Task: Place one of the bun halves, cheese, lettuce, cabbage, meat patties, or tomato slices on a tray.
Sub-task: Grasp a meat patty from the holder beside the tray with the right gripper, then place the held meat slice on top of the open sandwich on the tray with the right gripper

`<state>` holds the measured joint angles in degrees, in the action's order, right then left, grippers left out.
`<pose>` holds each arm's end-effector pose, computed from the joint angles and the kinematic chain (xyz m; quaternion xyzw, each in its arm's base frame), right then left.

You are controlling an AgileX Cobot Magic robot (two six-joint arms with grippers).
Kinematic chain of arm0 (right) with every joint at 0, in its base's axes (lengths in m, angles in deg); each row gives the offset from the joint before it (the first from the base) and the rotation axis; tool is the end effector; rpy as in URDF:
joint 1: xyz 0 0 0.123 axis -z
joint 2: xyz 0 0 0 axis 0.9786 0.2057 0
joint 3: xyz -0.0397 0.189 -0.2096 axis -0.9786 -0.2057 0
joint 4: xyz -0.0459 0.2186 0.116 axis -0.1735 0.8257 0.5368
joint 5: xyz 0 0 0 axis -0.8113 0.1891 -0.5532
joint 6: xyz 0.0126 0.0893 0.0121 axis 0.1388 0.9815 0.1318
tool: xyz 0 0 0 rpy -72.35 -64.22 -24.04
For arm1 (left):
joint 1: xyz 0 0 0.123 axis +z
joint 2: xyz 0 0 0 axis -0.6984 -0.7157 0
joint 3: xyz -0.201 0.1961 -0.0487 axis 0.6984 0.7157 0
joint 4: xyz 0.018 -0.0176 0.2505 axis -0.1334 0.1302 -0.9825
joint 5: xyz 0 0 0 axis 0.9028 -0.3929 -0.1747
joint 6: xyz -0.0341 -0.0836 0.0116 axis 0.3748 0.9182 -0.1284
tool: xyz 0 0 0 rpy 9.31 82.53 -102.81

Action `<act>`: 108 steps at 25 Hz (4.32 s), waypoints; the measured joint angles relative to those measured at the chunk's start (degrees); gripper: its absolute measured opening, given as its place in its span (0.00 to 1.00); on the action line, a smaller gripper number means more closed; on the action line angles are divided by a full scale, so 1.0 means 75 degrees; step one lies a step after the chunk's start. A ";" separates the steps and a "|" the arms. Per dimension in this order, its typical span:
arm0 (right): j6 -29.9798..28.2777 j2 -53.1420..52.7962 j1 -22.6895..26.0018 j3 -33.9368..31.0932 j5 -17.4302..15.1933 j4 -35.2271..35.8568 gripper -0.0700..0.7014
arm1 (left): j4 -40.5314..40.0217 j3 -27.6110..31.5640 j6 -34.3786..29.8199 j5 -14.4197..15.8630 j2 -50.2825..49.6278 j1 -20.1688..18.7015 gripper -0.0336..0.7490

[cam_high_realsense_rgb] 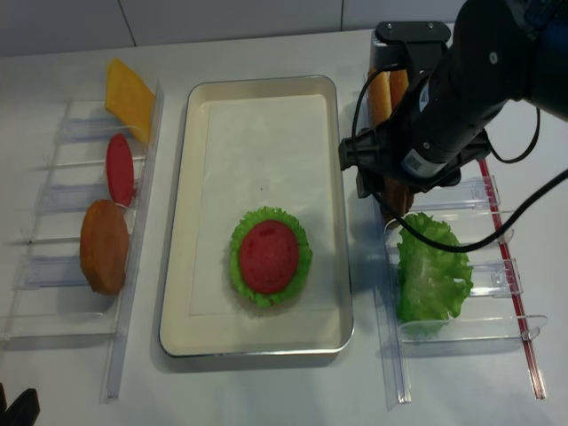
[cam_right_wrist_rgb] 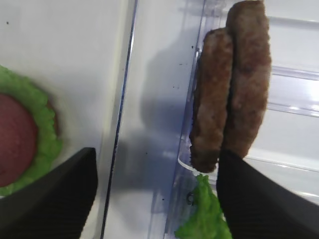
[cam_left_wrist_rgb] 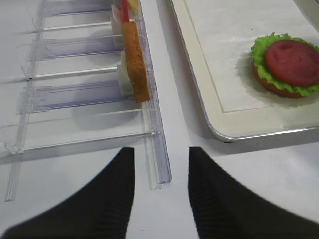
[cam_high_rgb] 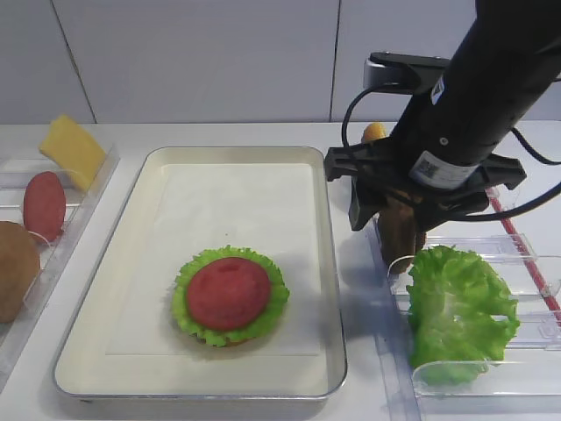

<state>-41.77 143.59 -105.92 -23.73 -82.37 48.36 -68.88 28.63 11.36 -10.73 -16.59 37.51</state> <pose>0.2645 0.1499 0.2566 -0.0624 0.9830 0.1141 0.1298 -0.0121 0.0004 0.2642 0.0529 0.8812 -0.0336 0.4687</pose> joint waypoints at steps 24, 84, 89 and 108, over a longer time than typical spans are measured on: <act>0.0082 0.0398 -0.0035 0.0075 0.0289 0.0219 0.74 | 0.0000 0.0000 0.0000 0.0000 0.0000 0.0000 0.38; -0.0905 -0.0496 -0.0066 0.1302 -0.1323 0.1497 0.26 | 0.0000 0.0000 0.0000 0.0000 0.0000 0.0000 0.38; -0.1923 -0.0479 -0.0066 0.1307 -0.1383 0.3078 0.26 | 0.0000 0.0000 0.0000 0.0000 0.0000 0.0000 0.38; -0.4865 0.1817 -0.0066 0.1320 -0.1720 0.6527 0.26 | 0.0000 0.0000 0.0000 0.0000 0.0000 0.0000 0.38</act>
<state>-78.26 157.22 -106.41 -13.83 -95.28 97.31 -68.88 28.63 11.36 -10.73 -16.59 37.51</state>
